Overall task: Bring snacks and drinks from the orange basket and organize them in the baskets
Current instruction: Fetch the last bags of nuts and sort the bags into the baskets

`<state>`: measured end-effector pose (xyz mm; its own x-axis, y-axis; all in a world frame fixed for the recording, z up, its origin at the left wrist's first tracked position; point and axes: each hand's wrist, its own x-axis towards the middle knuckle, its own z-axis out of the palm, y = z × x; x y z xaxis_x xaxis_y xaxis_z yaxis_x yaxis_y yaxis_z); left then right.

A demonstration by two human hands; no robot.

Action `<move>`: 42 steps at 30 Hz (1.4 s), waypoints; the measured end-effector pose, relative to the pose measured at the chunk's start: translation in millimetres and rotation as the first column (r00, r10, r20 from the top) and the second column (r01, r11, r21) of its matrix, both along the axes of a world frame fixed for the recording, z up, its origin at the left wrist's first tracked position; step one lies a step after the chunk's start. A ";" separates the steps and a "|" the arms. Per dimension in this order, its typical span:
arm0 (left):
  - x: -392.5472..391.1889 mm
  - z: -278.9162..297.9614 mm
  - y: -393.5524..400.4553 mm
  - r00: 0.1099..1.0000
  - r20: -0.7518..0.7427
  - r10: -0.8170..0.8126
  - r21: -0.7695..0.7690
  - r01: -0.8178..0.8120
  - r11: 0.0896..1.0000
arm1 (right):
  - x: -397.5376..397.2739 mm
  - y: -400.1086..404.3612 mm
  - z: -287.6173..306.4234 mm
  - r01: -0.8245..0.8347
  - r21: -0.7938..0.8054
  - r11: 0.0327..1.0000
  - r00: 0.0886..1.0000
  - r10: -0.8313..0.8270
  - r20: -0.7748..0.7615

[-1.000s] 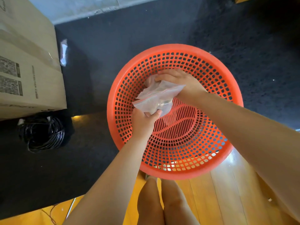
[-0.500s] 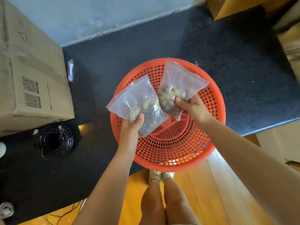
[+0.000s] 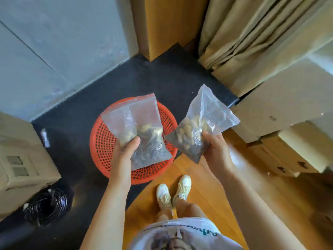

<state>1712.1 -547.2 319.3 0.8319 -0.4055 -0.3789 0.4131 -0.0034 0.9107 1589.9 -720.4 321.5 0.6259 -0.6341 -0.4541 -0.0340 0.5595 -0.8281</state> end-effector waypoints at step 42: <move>-691.4 56.4 123.1 -0.466 -0.026 -0.884 0.088 0.880 -0.466 | -644.3 505.5 43.0 0.868 -0.160 -0.470 -0.492 -0.857 -0.153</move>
<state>1020.7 -424.2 375.7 -0.7107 -0.5534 -0.4344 -0.2772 -0.3473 0.8959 945.6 -214.8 364.5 -0.8882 -0.1419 -0.4370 0.4482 -0.0584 -0.8920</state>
